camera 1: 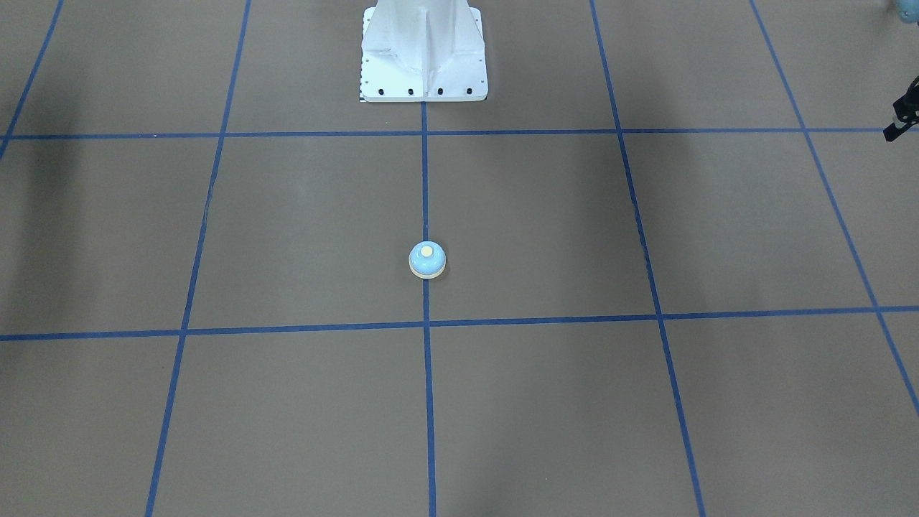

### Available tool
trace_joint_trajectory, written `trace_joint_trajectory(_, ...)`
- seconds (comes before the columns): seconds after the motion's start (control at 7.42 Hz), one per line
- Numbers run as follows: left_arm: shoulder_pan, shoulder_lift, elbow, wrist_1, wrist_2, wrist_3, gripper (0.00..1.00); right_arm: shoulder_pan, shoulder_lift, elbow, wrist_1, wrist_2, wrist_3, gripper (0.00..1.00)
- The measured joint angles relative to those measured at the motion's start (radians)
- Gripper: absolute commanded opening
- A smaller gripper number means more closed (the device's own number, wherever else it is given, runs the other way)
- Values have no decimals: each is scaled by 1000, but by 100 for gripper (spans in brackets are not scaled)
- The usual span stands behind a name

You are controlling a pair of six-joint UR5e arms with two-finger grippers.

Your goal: Place and press bell with both arms

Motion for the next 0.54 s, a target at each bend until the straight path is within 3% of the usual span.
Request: trace_joint_trajectory(0.54, -32, 23, 36, 0, 7, 45, 100, 46, -24, -40, -6, 27, -58, 99)
